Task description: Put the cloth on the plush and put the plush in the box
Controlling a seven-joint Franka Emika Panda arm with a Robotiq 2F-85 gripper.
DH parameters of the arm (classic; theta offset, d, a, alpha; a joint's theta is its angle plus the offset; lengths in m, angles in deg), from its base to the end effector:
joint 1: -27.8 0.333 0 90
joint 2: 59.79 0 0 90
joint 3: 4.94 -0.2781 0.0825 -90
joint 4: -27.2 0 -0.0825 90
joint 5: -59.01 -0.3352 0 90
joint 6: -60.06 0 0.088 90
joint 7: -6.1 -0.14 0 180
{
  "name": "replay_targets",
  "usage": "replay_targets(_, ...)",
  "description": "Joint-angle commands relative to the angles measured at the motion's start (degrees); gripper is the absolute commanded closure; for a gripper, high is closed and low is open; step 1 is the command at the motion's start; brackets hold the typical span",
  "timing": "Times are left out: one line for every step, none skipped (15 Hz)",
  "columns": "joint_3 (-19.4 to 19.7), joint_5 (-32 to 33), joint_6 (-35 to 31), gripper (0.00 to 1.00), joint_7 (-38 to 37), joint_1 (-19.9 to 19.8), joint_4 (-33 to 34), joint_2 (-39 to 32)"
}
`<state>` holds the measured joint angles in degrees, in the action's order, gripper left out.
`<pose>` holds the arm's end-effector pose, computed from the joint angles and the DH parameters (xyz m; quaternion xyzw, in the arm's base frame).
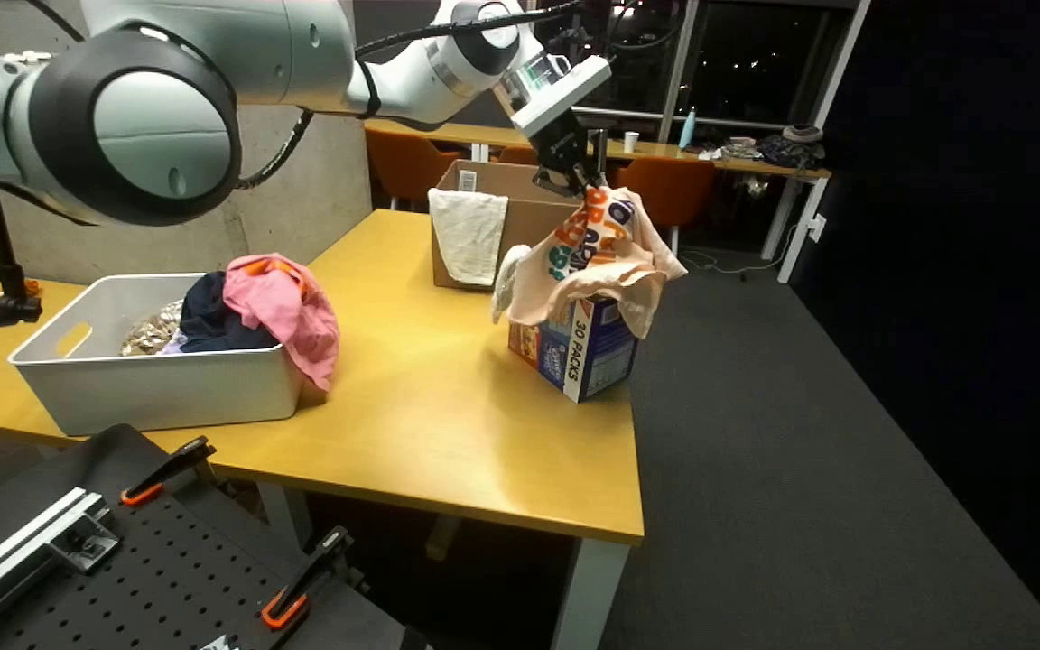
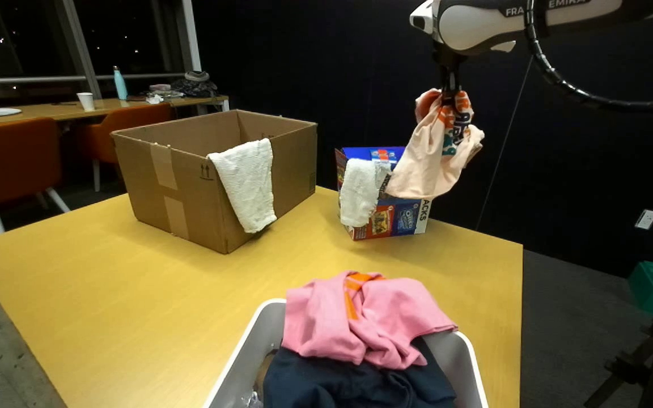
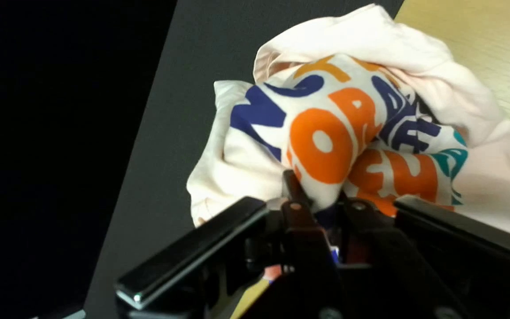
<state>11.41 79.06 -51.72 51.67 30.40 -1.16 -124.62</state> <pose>0.7497 -0.0862 0.3615 0.8607 0.3836 0.0215 0.3340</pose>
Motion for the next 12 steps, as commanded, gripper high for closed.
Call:
replay_targets(-0.2, 0.6, -0.9, 0.97, 7.6, 0.3, 1.6, -0.7)
replay_targets(-0.1, 0.5, -1.0, 0.97, 8.9, 0.5, 1.7, -0.7)
replay_targets(0.1, 0.6, -1.1, 0.97, 9.7, 0.7, 1.8, -0.8)
replay_targets(0.1, 0.5, -1.0, 0.97, 10.7, 0.8, 1.8, -0.8)
replay_targets(0.2, 0.6, -1.0, 0.97, 11.3, 1.0, 1.8, -0.8)
replay_targets(0.4, 0.6, -0.9, 0.97, 11.7, 1.1, 1.9, -0.9)
replay_targets(0.3, 0.5, -0.8, 0.97, 12.0, 1.2, 1.9, -0.9)
replay_targets(0.1, 0.2, -0.9, 0.97, 12.5, 1.2, 1.9, -0.9)
replay_targets(0.1, 0.2, -0.7, 0.92, 13.0, 1.2, 1.8, -0.8)
replay_targets(0.1, 0.1, -0.5, 0.62, 13.2, 1.3, 1.8, -0.8)
replay_targets(-0.1, -0.2, -0.4, 0.60, 13.2, 1.2, 1.8, -0.8)
replay_targets(-0.2, -0.4, -0.3, 0.54, 13.2, 1.1, 1.7, -0.8)
